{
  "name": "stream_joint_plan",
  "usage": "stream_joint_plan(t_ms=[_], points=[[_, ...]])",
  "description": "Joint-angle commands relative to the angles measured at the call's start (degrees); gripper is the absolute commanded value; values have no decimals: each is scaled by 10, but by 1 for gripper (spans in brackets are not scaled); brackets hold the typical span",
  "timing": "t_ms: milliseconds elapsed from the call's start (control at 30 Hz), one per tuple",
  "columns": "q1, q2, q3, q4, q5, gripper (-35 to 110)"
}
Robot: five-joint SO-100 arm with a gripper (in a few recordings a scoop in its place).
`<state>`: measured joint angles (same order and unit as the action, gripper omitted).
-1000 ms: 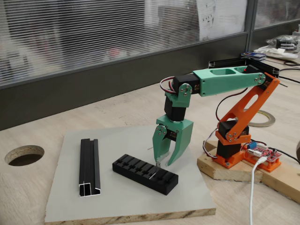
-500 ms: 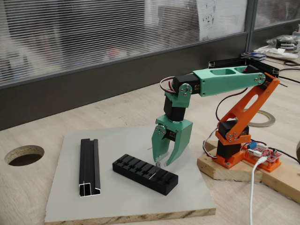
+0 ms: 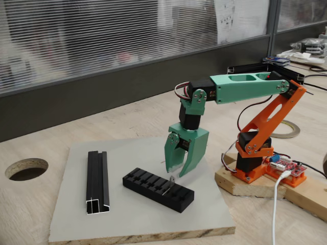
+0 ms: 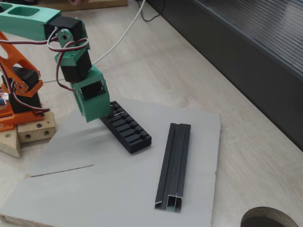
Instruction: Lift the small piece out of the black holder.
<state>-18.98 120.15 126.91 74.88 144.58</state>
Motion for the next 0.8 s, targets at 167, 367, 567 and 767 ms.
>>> stream_joint_plan(t_ms=[167,367,567,767], points=[[-5,0,-3,2,7,22],[-5,0,-3,0,7,22],[-5,-1,2,-58,8,22],[-6,-1,7,-54,8,22]])
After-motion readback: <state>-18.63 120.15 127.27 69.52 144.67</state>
